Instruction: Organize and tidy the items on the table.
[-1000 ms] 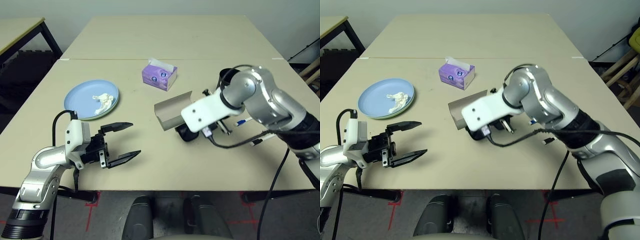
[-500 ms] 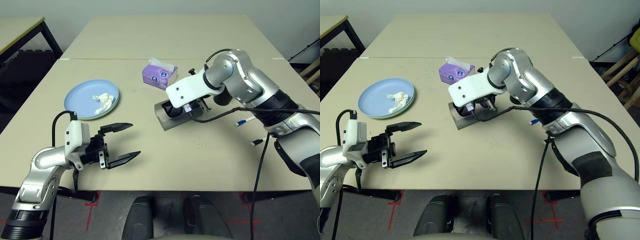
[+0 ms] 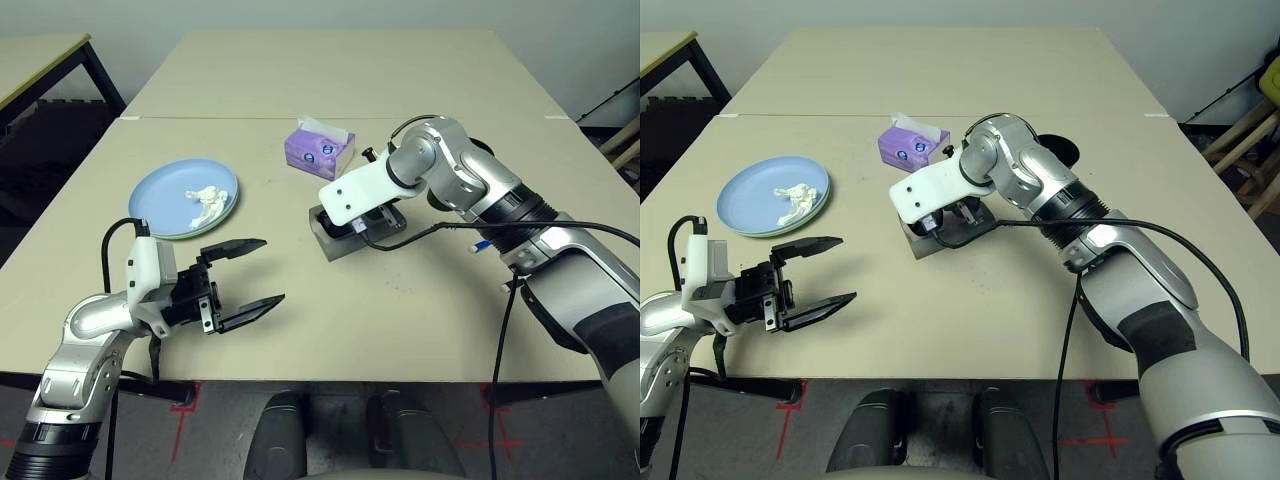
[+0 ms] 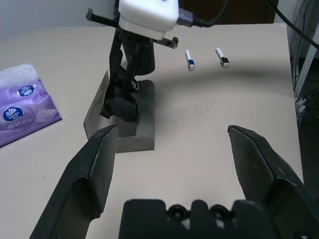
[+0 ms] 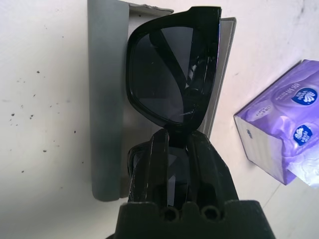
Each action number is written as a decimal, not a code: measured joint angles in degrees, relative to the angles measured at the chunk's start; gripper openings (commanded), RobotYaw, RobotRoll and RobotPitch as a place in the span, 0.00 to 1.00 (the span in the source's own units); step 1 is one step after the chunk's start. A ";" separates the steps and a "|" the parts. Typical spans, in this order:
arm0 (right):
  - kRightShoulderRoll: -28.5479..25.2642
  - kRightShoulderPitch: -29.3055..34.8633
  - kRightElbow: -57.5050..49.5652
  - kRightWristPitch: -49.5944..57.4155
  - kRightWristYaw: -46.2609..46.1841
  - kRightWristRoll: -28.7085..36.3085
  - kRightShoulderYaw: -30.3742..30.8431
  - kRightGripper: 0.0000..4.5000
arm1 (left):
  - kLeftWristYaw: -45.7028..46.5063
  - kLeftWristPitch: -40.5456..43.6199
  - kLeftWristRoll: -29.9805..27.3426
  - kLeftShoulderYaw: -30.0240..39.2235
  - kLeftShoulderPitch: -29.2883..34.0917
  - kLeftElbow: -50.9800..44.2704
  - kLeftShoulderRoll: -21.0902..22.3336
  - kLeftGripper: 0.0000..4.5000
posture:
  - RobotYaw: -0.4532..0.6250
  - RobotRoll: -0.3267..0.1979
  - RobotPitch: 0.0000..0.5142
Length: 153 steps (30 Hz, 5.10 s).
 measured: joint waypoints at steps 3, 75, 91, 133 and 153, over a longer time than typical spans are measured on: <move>0.89 -0.13 1.94 -0.91 -1.45 -0.69 0.01 0.09 | 0.61 0.00 -0.18 0.02 -0.05 -0.27 -0.29 1.00 | 0.61 0.62 0.15; -6.95 33.95 -40.31 32.31 -8.71 32.13 -32.86 0.99 | -0.94 -2.25 3.10 -0.37 -3.81 5.07 -0.07 1.00 | 0.52 0.62 0.13; -7.18 44.39 -38.00 21.36 -16.45 41.37 -35.96 0.99 | 6.03 -0.28 5.19 -0.08 -7.00 5.14 -0.58 1.00 | 0.52 0.62 0.12; -6.93 60.44 -37.54 16.70 -23.91 50.32 -39.84 0.99 | 40.31 26.38 7.39 3.77 -25.74 8.62 -9.04 1.00 | 0.49 0.62 0.13; -7.05 62.20 -37.67 12.59 -23.61 50.71 -39.85 0.99 | 34.25 33.11 12.59 -4.75 -31.85 15.67 -6.97 1.00 | 0.46 0.62 0.11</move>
